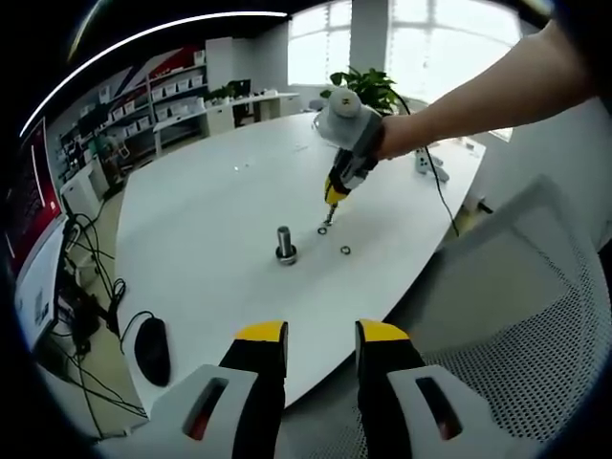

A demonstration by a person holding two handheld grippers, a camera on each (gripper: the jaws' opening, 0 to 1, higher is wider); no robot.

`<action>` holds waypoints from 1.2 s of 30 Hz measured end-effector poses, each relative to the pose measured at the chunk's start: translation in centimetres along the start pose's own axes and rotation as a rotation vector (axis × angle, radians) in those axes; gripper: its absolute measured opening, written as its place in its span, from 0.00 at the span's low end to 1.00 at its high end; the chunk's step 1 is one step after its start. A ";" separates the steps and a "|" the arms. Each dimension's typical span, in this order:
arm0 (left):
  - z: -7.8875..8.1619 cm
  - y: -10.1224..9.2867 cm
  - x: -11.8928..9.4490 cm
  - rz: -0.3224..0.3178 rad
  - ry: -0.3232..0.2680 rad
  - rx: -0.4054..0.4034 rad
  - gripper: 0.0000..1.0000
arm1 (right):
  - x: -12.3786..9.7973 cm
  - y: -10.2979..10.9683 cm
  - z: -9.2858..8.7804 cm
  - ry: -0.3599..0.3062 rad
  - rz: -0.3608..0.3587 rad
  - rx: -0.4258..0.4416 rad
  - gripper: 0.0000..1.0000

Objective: Place the washer onto the threaded stud by aligning its center hole with the stud, sliding it down to the base, and recovering from edge contact or off-axis alignment until the washer reaches the visible bottom stop.

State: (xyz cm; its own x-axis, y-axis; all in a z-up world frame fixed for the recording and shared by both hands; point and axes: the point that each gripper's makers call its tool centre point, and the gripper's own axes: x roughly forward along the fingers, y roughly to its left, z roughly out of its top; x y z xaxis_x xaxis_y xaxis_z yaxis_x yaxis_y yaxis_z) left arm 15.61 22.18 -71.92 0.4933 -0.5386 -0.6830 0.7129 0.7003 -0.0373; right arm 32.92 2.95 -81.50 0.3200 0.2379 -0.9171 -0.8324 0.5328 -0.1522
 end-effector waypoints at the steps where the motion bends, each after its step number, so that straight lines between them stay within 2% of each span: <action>1: 0.0 0.0 0.0 -0.001 -0.002 -0.001 0.26 | 0.2 0.0 -0.1 0.008 0.002 0.014 0.03; 3: 0.1 0.0 0.0 -0.002 -0.003 -0.002 0.26 | 0.7 0.3 -0.7 0.040 0.008 -0.002 0.03; 4: 0.1 0.0 0.0 0.000 -0.003 -0.001 0.26 | 0.7 -0.1 -0.5 0.026 -0.017 -0.042 0.03; 7: 0.0 0.0 0.0 0.001 -0.004 -0.003 0.26 | 0.7 0.1 -0.3 0.013 0.005 0.012 0.04; 14: 0.1 0.0 0.0 -0.001 -0.003 -0.006 0.26 | 0.2 -0.4 -1.5 0.020 -0.015 0.024 0.05; 21: -0.1 0.1 0.1 0.001 0.006 -0.007 0.26 | 0.0 -0.3 -3.6 0.045 -0.010 0.059 0.07; 29: -0.2 0.1 0.1 0.005 0.014 -0.003 0.26 | -0.4 0.3 -5.5 0.059 -0.007 0.058 0.09; 36: -0.3 0.1 0.1 0.006 0.020 0.001 0.26 | -0.8 0.7 -8.2 0.079 -0.002 0.079 0.10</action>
State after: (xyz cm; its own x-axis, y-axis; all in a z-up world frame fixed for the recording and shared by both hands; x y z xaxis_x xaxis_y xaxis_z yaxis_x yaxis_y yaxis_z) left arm 15.59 22.33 -72.24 0.4875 -0.5251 -0.6975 0.7106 0.7028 -0.0325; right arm 28.35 -3.50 -83.94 0.2821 0.1742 -0.9435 -0.7927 0.5963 -0.1269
